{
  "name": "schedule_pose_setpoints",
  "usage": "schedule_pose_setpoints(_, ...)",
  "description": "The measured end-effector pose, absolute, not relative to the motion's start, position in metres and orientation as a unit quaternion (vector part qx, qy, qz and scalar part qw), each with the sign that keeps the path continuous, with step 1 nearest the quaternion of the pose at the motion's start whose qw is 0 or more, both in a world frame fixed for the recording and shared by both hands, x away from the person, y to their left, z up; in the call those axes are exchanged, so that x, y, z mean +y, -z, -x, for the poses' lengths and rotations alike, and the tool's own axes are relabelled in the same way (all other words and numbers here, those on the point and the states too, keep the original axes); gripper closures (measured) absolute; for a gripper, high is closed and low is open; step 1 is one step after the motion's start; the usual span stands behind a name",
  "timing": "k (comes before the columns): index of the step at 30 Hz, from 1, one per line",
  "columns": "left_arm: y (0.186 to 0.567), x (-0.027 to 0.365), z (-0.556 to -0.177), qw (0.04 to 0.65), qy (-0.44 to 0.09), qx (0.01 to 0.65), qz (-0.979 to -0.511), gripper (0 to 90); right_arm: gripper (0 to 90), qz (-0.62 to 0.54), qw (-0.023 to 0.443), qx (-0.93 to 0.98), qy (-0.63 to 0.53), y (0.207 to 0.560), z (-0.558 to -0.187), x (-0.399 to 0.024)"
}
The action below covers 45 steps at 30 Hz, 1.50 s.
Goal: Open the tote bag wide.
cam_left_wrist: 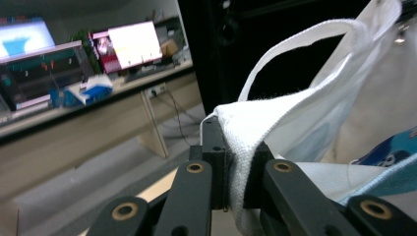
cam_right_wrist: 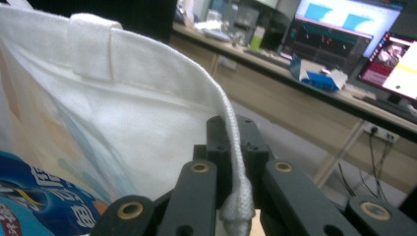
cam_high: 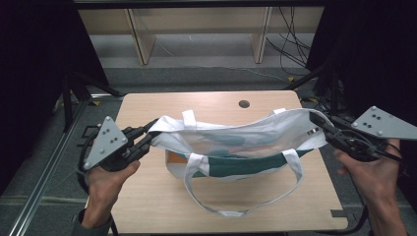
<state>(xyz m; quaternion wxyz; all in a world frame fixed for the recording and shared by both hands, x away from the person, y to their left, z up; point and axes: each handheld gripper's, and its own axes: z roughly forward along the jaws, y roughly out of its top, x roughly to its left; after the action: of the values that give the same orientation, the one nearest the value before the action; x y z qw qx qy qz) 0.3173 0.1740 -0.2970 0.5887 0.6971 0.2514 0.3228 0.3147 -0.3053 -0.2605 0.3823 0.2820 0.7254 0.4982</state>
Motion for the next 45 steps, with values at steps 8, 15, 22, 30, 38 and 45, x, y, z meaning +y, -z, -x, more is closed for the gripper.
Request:
schedule_pose_setpoints(8,0.323,0.175,-0.347,0.579,-0.301,0.273,-0.707,84.1,86.7,-0.306,0.377,0.733,-0.477,0.288,-0.346,-0.305)
schedule_pose_setpoints(15,0.349,0.179,-0.355,0.554,-0.290,0.293,-0.723,83.7,86.7,-0.307,0.379,0.747,-0.452,0.303,-0.355,-0.295)
schedule_pose_setpoints(22,0.370,0.178,-0.374,0.545,-0.279,0.305,-0.730,82.5,86.6,-0.318,0.374,0.752,-0.440,0.324,-0.367,-0.292)
schedule_pose_setpoints(30,0.384,0.167,-0.393,0.513,-0.283,0.318,-0.745,82.5,86.5,-0.334,0.371,0.753,-0.428,0.336,-0.381,-0.295)
schedule_pose_setpoints(38,0.412,0.157,-0.409,0.486,-0.265,0.332,-0.764,82.5,86.4,-0.351,0.357,0.759,-0.416,0.357,-0.389,-0.296)
schedule_pose_setpoints(45,0.440,0.155,-0.419,0.462,-0.240,0.342,-0.782,82.4,86.2,-0.360,0.355,0.753,-0.420,0.378,-0.392,-0.300)
